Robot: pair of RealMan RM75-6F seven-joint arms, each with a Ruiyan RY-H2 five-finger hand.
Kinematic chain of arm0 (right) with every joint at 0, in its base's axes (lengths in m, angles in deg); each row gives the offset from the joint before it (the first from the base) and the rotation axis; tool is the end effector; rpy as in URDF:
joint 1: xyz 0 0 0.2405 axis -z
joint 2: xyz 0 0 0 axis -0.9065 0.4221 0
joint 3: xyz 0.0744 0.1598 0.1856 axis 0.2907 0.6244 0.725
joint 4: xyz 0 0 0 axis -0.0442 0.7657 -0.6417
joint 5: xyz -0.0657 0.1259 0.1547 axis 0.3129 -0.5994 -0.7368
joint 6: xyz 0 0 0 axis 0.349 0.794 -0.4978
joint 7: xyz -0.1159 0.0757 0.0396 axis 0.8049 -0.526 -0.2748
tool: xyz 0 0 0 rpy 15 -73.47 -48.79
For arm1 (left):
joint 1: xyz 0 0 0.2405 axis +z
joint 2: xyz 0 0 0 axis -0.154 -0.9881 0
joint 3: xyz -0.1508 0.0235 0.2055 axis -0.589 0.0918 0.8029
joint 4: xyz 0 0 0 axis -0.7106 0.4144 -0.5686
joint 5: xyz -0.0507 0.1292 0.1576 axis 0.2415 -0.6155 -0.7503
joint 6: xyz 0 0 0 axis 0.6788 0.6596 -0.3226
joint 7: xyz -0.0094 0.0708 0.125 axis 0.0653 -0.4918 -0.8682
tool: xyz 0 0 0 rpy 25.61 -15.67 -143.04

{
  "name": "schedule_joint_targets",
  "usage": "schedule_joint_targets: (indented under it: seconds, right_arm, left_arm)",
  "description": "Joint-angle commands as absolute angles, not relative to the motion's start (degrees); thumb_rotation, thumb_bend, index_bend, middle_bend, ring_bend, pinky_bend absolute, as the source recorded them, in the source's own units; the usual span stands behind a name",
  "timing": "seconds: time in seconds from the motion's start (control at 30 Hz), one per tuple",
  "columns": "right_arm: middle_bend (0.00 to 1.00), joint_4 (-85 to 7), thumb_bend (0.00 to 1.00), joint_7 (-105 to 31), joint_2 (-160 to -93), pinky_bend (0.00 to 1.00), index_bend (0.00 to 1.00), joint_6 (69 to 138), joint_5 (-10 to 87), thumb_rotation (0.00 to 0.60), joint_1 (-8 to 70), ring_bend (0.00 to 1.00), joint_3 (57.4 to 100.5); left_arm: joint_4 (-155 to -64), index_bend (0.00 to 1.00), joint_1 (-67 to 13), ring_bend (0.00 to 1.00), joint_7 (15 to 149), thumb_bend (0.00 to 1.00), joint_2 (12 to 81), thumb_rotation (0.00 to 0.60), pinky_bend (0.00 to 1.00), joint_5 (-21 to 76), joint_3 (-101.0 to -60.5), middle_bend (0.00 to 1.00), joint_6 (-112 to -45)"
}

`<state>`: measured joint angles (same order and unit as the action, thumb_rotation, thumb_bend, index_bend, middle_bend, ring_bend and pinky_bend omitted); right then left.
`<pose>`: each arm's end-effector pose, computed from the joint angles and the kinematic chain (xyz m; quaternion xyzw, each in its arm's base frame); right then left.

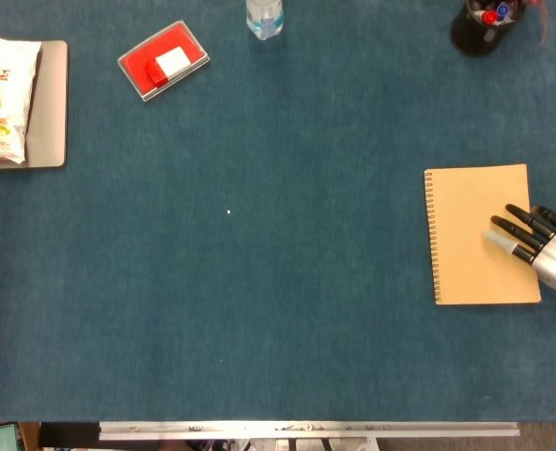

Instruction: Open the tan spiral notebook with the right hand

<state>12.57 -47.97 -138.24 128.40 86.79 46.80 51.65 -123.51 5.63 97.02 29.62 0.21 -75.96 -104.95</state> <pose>-0.3688 -0.2167 0.0422 0.8837 -0.1111 0.2749 0.3621 -0.3195 0.1742 0.1687 -0.5411 -0.4083 -0.4779 0.5587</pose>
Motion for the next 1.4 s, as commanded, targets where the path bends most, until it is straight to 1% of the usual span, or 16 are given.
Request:
schedule_joint_targets:
  seconds: [0.03,0.37,0.87,1.4]
  right_arm:
    - [0.12,12.69,0.23,-48.0,-138.35,0.23,0.08,128.28,86.75,0.6,46.81,0.05,51.58]
    - [0.12,13.27,0.23,-48.29,-138.88,0.23,0.08,127.66,86.57,0.6,47.0,0.05,51.24]
    - [0.12,13.9,0.23,-48.78,-140.67,0.23,0.08,128.11,85.4,0.6,47.1,0.05,52.16]
    - [0.12,14.91,0.27,-50.68,-142.41,0.23,0.08,131.66,84.42,0.6,47.11,0.05,53.46]
  left_arm:
    - [-123.46,0.21,5.62,0.11,96.96,0.02,29.66,0.6,0.37,0.21,-75.94,0.26,-104.9]
    - [-123.56,0.21,5.64,0.11,96.91,0.02,29.63,0.6,0.37,0.23,-75.96,0.26,-104.92]
    - [-123.58,0.21,5.74,0.11,97.2,0.02,29.5,0.6,0.37,0.14,-75.97,0.26,-105.15]
    - [-123.62,0.21,5.78,0.11,97.35,0.02,29.4,0.6,0.37,0.03,-75.93,0.26,-105.2]
